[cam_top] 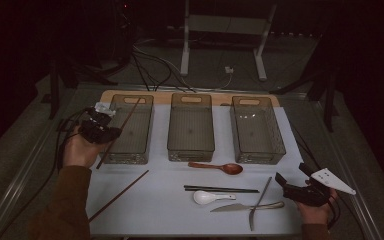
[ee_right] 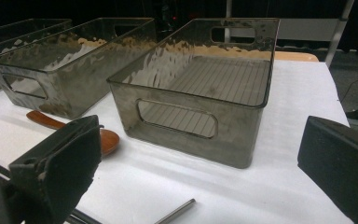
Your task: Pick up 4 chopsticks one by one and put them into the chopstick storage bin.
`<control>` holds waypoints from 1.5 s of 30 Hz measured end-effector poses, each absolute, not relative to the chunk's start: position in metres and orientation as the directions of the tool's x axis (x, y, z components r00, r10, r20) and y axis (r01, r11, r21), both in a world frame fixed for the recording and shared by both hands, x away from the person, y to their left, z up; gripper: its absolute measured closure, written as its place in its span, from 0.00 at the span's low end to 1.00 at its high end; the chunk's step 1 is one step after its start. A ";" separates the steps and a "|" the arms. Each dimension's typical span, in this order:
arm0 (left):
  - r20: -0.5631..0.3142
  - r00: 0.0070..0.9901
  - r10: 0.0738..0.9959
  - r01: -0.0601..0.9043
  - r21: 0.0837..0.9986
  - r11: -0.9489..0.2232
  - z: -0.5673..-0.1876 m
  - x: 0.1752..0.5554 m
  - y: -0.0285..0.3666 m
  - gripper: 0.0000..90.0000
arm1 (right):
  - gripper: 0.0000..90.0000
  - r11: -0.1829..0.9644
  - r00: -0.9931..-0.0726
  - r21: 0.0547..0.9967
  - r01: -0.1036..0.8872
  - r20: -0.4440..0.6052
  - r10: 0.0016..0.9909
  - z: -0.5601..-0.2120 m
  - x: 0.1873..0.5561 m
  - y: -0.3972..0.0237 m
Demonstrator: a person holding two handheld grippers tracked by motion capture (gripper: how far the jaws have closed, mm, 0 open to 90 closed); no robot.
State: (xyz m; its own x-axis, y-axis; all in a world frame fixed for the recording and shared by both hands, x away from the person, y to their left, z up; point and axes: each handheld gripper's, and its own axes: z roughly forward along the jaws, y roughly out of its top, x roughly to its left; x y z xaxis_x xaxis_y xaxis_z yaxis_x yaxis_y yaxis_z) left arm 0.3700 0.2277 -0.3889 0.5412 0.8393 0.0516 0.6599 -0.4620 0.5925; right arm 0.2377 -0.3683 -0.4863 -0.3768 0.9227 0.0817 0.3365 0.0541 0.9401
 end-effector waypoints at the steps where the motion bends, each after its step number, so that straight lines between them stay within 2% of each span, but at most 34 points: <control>1: 0.052 0.540 0.840 0.663 0.589 -0.462 -0.389 0.372 0.227 0.96 | 0.00 0.055 -0.376 0.940 0.337 0.081 0.923 -0.486 0.238 -0.368; 9: 0.041 0.526 0.849 0.683 0.576 -0.450 -0.393 0.387 0.225 0.96 | 0.00 0.056 -0.377 0.940 0.337 0.080 0.923 -0.486 0.238 -0.368; 26: -0.012 0.422 0.906 0.732 0.595 -0.333 -0.414 0.418 0.227 0.95 | 0.00 0.053 -0.379 0.940 0.336 0.084 0.921 -0.486 0.238 -0.368; 27: -0.021 0.418 0.908 0.731 0.602 -0.323 -0.415 0.419 0.227 0.93 | 0.00 0.052 -0.379 0.941 0.336 0.084 0.921 -0.486 0.237 -0.369; 28: -0.021 0.408 0.913 0.728 0.610 -0.312 -0.416 0.420 0.227 0.83 | 0.00 0.052 -0.379 0.940 0.336 0.084 0.921 -0.486 0.237 -0.369; 29: -0.025 0.392 0.920 0.729 0.618 -0.294 -0.417 0.421 0.227 0.83 | 0.00 0.052 -0.379 0.940 0.336 0.084 0.921 -0.486 0.237 -0.369; 30: -0.043 0.383 0.923 0.727 0.631 -0.272 -0.418 0.422 0.228 0.71 | 0.00 0.053 -0.380 0.941 0.336 0.084 0.921 -0.486 0.237 -0.369; 34: -0.005 0.346 0.938 0.707 0.659 -0.257 -0.418 0.420 0.225 0.30 | 0.00 0.050 -0.379 0.942 0.333 0.085 0.922 -0.486 0.237 -0.370; 35: -0.001 0.339 0.941 0.703 0.665 -0.252 -0.417 0.420 0.225 0.30 | 0.00 0.050 -0.379 0.942 0.333 0.085 0.922 -0.486 0.237 -0.370; 37: -0.003 0.331 0.943 0.701 0.670 -0.244 -0.417 0.419 0.225 0.20 | 0.00 0.049 -0.379 0.942 0.332 0.086 0.921 -0.486 0.237 -0.370; 39: 0.006 0.328 0.945 0.692 0.679 -0.244 -0.416 0.417 0.226 0.18 | 0.00 0.051 -0.380 0.942 0.331 0.084 0.921 -0.485 0.236 -0.369; 40: 0.000 0.333 0.943 0.688 0.684 -0.243 -0.415 0.416 0.226 0.12 | 0.00 0.050 -0.380 0.942 0.332 0.085 0.921 -0.485 0.237 -0.369; 42: -0.008 0.346 0.938 0.680 0.691 -0.245 -0.414 0.414 0.227 0.11 | 0.00 0.050 -0.380 0.942 0.332 0.085 0.921 -0.485 0.237 -0.369; 45: -0.012 0.355 0.935 0.678 0.691 -0.249 -0.412 0.412 0.229 0.03 | 0.00 0.048 -0.379 0.941 0.335 0.087 0.921 -0.486 0.236 -0.369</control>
